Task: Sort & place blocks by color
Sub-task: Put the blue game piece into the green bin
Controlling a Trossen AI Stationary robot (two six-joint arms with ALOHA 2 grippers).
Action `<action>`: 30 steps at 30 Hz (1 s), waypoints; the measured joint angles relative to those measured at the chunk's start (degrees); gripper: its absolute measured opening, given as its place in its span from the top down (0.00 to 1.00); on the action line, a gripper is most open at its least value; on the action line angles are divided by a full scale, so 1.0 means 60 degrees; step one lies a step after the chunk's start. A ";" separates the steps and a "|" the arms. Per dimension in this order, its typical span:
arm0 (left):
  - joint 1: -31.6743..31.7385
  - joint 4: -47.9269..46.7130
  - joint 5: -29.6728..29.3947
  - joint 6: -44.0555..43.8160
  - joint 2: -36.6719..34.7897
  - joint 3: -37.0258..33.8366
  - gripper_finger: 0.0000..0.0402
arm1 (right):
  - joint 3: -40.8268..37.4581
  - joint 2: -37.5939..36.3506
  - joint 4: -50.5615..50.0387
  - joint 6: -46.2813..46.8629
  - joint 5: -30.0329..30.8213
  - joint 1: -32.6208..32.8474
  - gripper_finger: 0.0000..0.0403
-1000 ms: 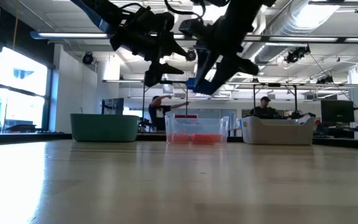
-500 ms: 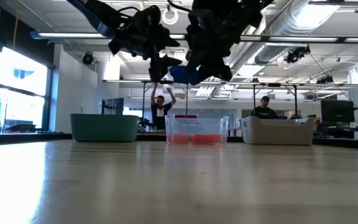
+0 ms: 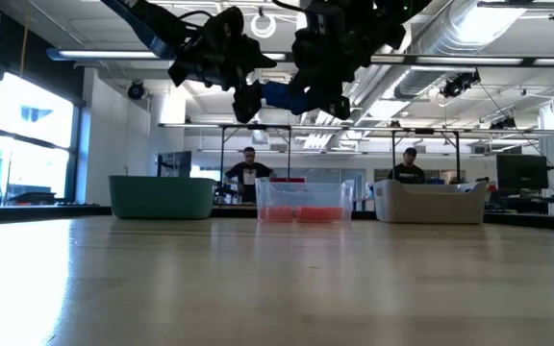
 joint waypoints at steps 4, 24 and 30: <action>-0.0004 0.0024 -0.0242 -0.0004 0.0000 0.0000 0.48 | 0.0000 0.0000 -0.0032 -0.0089 -0.0237 -0.0149 0.71; -0.0015 0.0035 -0.1094 0.0129 0.0000 0.0000 0.48 | -0.0001 0.0011 0.0004 -0.0905 -0.1333 -0.1049 0.71; -0.0015 0.0035 -0.1046 0.0142 0.0000 0.0000 0.48 | -0.0001 0.0011 0.0018 -0.1279 -0.1594 -0.1253 0.71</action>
